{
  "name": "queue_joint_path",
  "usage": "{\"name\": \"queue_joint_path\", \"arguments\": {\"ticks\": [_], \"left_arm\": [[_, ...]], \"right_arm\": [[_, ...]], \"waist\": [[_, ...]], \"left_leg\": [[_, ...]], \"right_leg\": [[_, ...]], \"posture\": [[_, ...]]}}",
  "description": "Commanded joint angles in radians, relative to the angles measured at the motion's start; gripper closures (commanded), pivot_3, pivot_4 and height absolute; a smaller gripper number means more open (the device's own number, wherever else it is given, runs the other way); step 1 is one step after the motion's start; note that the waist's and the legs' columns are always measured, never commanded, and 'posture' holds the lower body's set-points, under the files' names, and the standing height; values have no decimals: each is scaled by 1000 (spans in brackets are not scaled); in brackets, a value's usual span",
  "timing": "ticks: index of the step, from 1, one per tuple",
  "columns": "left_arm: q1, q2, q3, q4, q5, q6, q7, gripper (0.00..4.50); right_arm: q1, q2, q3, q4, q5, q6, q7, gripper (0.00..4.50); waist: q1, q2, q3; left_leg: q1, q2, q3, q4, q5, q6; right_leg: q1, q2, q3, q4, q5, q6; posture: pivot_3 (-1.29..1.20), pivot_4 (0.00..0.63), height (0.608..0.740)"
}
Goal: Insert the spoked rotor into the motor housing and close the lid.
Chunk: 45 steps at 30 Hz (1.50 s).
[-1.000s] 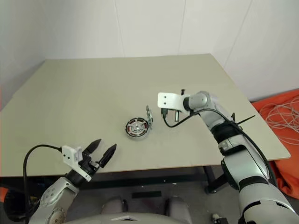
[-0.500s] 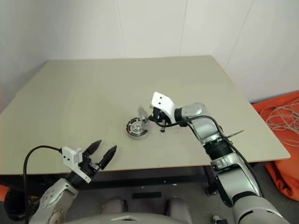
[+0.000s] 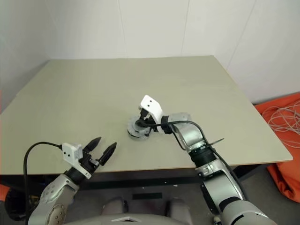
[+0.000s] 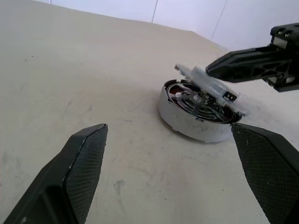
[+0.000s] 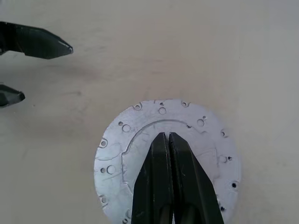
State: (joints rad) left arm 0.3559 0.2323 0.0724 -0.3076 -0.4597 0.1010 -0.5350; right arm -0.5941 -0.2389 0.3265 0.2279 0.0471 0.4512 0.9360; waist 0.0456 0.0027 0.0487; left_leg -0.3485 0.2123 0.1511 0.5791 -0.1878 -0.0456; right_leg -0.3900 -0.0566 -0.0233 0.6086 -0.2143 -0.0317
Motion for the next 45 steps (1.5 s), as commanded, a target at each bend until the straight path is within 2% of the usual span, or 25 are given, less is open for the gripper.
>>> {"name": "queue_joint_path", "arguments": {"ticks": [1,6,12,13,16,24,26,36,45], "left_arm": [[-16,-2,-5,-19,7,-7,5,0],[-25,-3,-8,-2,13,-18,-1,0],[-22,1,3,8,13,-27,-9,0],[-23,1,5,10,12,-27,-10,0],[-35,4,10,20,8,-23,-15,0],[-63,1,13,60,8,-28,-24,0],[-62,-1,14,70,11,-35,-28,0],[-15,-7,15,88,14,-85,-56,0],[-4,-14,6,50,18,-74,-33,0]], "right_arm": [[12,2,6,28,3,-5,-10,4449],[19,20,14,98,-11,-35,-34,4449],[-10,10,-48,23,57,-40,-10,4449],[-20,2,-59,14,66,-33,-6,4274],[-45,-20,-79,-3,92,-16,14,3544],[-63,-33,-83,30,98,-22,25,772],[-65,-31,-81,39,98,-24,33,81],[-60,-42,-38,43,86,-37,111,33],[-76,-18,-2,129,64,-82,119,33]], "waist": [[0,0,0],[-1,-1,-1],[-1,-2,-2],[0,-1,-1],[2,-1,-1],[1,-2,-1],[2,-2,-1],[2,-1,-1],[1,-2,-1]], "left_leg": [[0,0,0,0,0,0],[4,0,0,0,0,0],[6,-1,-1,0,0,0],[6,-1,-1,0,0,0],[5,-1,-1,0,0,0],[2,-1,-1,0,0,-1],[-1,-1,-1,-1,0,-1],[0,-1,-1,-1,0,-1],[0,-1,-1,-1,0,-1]], "right_leg": [[0,0,0,0,0,0],[3,0,0,0,0,1],[5,0,0,0,-1,1],[4,0,0,0,-1,1],[4,0,0,0,-1,1],[2,0,0,0,0,0],[-1,0,0,0,3,-5],[-1,0,0,-1,0,0],[0,0,0,0,0,0]], "posture": [[0,0,740],[0,0,740],[0,0,740],[0,0,740],[0,0,740],[0,0,740],[0,0,740],[0,0,740],[0,0,740]]}}
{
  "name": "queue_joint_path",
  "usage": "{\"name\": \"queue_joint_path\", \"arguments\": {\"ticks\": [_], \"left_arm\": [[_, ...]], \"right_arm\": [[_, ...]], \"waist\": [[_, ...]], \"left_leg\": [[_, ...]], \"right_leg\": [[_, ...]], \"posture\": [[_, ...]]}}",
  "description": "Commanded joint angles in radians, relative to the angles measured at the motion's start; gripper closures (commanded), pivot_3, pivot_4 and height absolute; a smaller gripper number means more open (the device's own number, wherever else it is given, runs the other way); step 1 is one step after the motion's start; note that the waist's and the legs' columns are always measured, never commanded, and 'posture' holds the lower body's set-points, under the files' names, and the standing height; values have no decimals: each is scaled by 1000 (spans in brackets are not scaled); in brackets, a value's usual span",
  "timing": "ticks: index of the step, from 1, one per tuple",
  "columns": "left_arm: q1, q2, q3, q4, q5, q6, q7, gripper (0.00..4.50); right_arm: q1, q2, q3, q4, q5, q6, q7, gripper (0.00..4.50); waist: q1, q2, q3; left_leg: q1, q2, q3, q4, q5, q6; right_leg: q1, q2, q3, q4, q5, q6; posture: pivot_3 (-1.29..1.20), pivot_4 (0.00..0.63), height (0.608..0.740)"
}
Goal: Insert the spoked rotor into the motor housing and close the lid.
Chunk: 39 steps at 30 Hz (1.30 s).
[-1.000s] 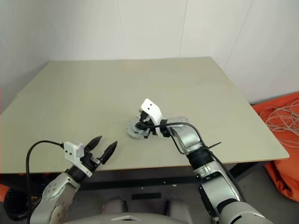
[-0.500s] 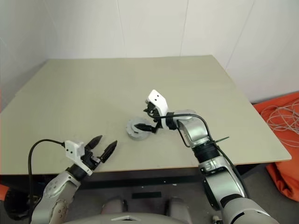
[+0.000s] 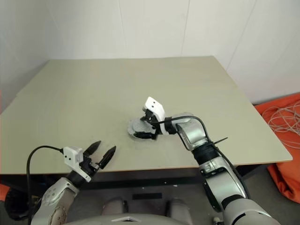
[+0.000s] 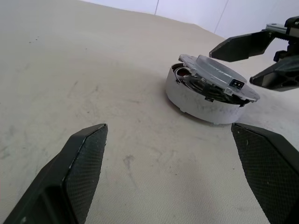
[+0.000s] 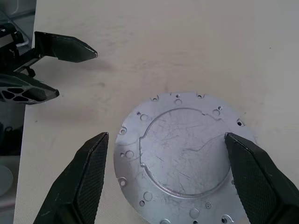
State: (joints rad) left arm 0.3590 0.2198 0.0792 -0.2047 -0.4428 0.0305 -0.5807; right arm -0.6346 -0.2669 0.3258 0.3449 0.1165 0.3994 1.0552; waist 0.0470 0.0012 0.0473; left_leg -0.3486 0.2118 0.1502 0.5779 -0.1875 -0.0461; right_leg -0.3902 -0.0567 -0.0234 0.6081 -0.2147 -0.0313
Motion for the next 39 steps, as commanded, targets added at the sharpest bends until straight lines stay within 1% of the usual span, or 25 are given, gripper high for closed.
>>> {"name": "queue_joint_path", "arguments": {"ticks": [1,10,20,22,24,25,26,39], "left_arm": [[-9,-3,-4,-64,1,4,21,0],[-17,-2,-24,-147,3,70,76,0],[-37,8,-16,-155,-5,101,85,0],[-40,10,-13,-150,-8,101,82,0],[-43,12,-9,-143,-10,101,78,0],[-44,12,-7,-140,-11,100,76,0],[-46,13,-5,-135,-12,98,73,0],[-41,8,8,-49,-2,25,21,0]], "right_arm": [[-38,13,0,20,-7,-34,0,33],[-63,39,-4,87,-24,-76,-10,33],[-69,48,-7,119,-35,-93,-17,33],[-68,51,-11,119,-34,-91,-21,417],[-68,51,-13,116,-31,-87,-17,928],[-67,51,-13,111,-29,-86,-16,1263],[-67,52,-15,107,-27,-83,-17,1323],[-63,80,-40,101,-24,-86,-92,1322]], "waist": [[0,0,0],[-1,0,0],[-1,0,0],[-1,0,0],[-1,0,0],[-1,0,0],[-1,0,0],[-1,0,0]], "left_leg": [[0,0,0,0,0,0],[0,2,0,0,0,0],[0,2,0,0,0,0],[0,2,0,0,0,0],[0,1,0,0,0,0],[0,1,0,0,0,0],[0,1,0,0,0,0],[0,1,0,0,0,0]], "right_leg": [[0,0,0,0,0,0],[0,0,0,0,0,0],[0,0,0,0,1,-1],[0,0,0,0,1,-1],[0,0,0,0,1,-1],[0,0,0,0,1,-1],[0,0,0,0,1,-1],[0,0,0,0,1,-2]], "posture": [[0,0,740],[0,0,740],[0,0,740],[0,0,740],[0,0,740],[0,0,740],[0,0,740],[0,0,740]]}}
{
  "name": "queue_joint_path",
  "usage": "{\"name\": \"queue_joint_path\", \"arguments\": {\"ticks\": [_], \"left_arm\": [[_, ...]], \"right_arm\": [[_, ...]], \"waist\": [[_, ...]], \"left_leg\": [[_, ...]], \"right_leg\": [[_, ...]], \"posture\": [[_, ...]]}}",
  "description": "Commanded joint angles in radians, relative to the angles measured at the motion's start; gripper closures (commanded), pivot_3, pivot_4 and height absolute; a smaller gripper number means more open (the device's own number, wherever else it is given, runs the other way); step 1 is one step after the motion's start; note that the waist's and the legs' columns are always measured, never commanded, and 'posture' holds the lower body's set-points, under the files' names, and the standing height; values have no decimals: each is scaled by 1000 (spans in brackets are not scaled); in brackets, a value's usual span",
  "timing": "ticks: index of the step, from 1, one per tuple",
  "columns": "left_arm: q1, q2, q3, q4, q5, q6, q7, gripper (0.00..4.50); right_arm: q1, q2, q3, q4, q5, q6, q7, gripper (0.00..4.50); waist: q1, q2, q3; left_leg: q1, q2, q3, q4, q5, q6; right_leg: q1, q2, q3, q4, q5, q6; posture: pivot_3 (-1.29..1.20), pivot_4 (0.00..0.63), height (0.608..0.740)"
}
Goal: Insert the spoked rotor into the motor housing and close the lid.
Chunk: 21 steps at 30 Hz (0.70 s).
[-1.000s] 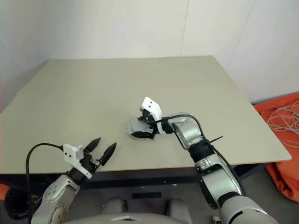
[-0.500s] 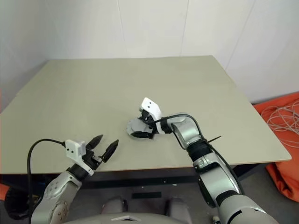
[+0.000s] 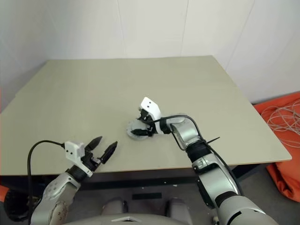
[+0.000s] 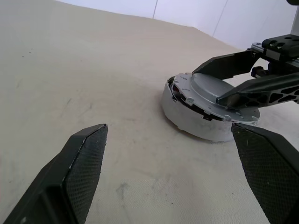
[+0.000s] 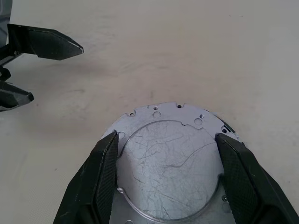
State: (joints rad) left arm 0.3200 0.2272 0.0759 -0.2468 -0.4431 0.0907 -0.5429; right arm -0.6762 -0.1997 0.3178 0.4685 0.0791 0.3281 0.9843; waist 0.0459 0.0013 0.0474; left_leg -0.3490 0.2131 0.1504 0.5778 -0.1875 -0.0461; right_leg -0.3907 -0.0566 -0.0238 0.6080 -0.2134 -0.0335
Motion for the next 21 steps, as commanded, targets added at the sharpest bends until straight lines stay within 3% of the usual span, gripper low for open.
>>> {"name": "queue_joint_path", "arguments": {"ticks": [1,21], "left_arm": [[-2,1,12,-3,-1,-40,-19,0],[-1,-5,5,26,8,-72,-29,0]], "right_arm": [[-22,14,-33,-20,12,-16,-30,1322],[-15,36,14,-10,-49,2,-97,1322]], "waist": [[0,0,0],[-2,0,0]], "left_leg": [[0,0,0,0,0,0],[1,0,0,0,0,0]], "right_leg": [[0,0,0,0,0,0],[0,0,0,0,-1,2]], "posture": [[0,0,740],[0,0,740]]}}
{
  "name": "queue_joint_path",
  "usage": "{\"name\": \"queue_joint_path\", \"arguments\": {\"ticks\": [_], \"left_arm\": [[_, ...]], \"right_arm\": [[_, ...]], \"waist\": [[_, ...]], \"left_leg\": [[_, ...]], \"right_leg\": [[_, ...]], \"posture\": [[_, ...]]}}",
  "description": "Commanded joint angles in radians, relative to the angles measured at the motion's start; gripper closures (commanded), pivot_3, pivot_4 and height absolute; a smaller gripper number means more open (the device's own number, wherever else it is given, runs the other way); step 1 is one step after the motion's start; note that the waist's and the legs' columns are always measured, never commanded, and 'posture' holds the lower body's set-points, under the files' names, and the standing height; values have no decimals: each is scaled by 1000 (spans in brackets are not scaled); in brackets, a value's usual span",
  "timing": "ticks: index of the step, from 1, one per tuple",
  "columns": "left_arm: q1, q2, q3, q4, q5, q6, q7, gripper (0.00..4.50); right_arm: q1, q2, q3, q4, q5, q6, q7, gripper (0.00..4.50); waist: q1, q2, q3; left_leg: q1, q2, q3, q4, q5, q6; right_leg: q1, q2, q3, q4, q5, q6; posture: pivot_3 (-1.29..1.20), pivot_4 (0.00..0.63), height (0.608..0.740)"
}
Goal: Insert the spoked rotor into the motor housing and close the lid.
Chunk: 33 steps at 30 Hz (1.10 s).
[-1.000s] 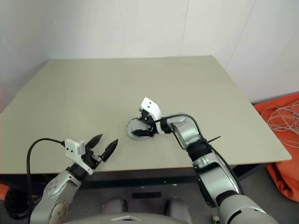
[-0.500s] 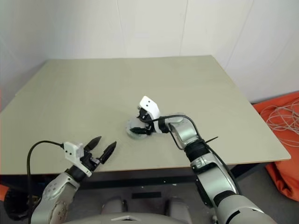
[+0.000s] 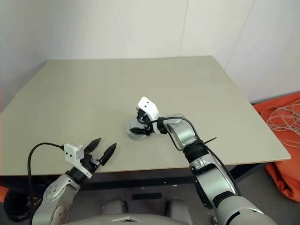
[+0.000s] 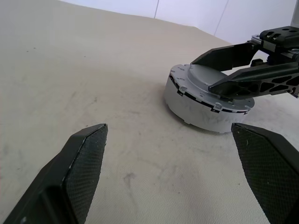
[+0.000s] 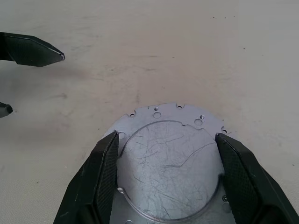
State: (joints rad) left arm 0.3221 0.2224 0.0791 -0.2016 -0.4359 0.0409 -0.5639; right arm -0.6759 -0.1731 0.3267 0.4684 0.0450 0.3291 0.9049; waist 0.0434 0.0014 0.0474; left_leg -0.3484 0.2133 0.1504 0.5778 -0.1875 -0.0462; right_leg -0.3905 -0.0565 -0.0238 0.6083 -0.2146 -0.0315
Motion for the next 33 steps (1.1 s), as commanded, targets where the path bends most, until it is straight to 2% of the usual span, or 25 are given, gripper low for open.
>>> {"name": "queue_joint_path", "arguments": {"ticks": [1,8,12,20,24,33], "left_arm": [[2,-1,1,-23,1,-22,-7,0],[17,-3,-3,-51,-1,-15,-2,0],[0,4,-4,-53,-4,1,0,0],[-154,27,-27,-18,17,41,3,0],[-217,47,-19,27,4,64,-24,852],[-392,107,3,199,11,71,-101,3919]], "right_arm": [[-17,11,7,-6,-20,0,-23,1322],[-19,10,25,-7,-49,6,-31,1322],[-17,-5,58,-16,-62,17,12,1322],[-14,-3,62,-18,-62,38,11,1322],[-12,-3,58,-21,-64,39,5,1322],[-10,-2,55,-24,-62,41,-5,1322]], "waist": [[0,0,0],[-2,0,0],[0,0,0],[0,0,-1],[-2,0,-1],[1,0,-1]], "left_leg": [[0,0,0,0,0,0],[2,0,0,0,0,0],[2,0,0,0,0,0],[3,0,0,0,0,0],[3,-1,1,-1,0,0],[4,-2,0,-1,0,-1]], "right_leg": [[0,0,0,0,0,0],[1,0,0,0,0,0],[1,0,0,0,0,0],[3,0,0,0,0,0],[2,0,0,0,3,-6],[2,0,0,1,2,-5]], "posture": [[0,0,740],[0,0,740],[0,0,740],[0,0,740],[0,0,740],[0,0,740]]}}
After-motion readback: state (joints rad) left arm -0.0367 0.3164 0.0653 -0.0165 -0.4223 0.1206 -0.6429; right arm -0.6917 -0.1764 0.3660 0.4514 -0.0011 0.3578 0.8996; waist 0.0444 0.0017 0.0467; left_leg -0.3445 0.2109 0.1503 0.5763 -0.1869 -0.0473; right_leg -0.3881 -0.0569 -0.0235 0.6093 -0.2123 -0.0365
